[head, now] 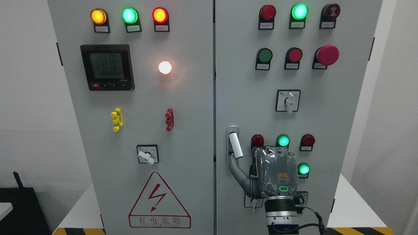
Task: Release door handle
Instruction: 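Rotate the handle sideways with the right hand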
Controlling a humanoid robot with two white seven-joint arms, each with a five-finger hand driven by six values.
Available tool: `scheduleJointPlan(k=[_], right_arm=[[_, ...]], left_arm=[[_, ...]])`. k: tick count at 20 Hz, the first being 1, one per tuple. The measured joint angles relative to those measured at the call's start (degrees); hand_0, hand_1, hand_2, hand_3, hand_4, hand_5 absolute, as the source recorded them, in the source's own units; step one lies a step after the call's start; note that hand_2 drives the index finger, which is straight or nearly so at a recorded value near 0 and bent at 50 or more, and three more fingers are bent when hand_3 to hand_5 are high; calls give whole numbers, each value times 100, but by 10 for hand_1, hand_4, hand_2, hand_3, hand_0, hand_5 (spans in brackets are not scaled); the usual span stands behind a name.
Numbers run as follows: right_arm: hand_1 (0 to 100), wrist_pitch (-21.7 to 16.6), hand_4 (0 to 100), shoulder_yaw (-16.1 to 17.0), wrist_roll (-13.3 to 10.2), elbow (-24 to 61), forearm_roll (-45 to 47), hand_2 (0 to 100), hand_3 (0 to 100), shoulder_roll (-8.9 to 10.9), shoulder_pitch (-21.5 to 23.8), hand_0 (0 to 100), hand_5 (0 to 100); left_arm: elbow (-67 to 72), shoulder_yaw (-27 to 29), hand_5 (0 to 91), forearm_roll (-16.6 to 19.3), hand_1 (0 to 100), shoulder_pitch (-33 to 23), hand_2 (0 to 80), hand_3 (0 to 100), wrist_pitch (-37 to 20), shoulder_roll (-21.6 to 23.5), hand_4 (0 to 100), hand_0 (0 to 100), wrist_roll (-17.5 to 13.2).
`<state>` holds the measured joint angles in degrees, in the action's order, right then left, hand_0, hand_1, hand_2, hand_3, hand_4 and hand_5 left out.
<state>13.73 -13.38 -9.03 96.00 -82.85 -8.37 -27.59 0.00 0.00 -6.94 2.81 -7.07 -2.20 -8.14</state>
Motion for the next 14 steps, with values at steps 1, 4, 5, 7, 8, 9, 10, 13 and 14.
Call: scheduleJointPlan(k=[1,4,5,7,8,9,10,13,14], right_arm=[[100,-1,938,5,0,4,1,962,1000,1,0,351,972],[100,-2,938,21,0,13,3,962,1000,3,0,352,972],[100,-2,938,24,0,16,3,963,1000,4,0,352,972],[101,-2,938,34,-7,21,4,962,1000,7,0,352,972],[101,-2,938,36,-12,23,4,962,1000,9,0,352,972],[101,-2,938,40,-14,25,4,963,1000,11,-1,353,972],[101,-2,938,44,-16,26,4,962,1000,12,-1,353,972],[101,-3,938,50,-19,31,5,962,1000,18,-1,354,972],[101,-3,938,53,-19,32,5,962,1000,20,-1,354,972]], left_arm=[[0,0,0,0,389,0,0,0,1,0,0,120,0],[0,0,0,0,389,0,0,0,3,0,0,120,0],[0,0,0,0,389,0,0,0,4,0,0,120,0],[0,0,0,0,389,0,0,0,5,0,0,120,0],[0,0,0,0,389,0,0,0,6,0,0,120,0],[0,0,0,0,389,0,0,0,7,0,0,120,0],[0,0,0,0,389,0,0,0,7,0,0,120,0],[0,0,0,0,389,0,0,0,8,0,0,120,0],[0,0,0,0,389,0,0,0,8,0,0,120,0]])
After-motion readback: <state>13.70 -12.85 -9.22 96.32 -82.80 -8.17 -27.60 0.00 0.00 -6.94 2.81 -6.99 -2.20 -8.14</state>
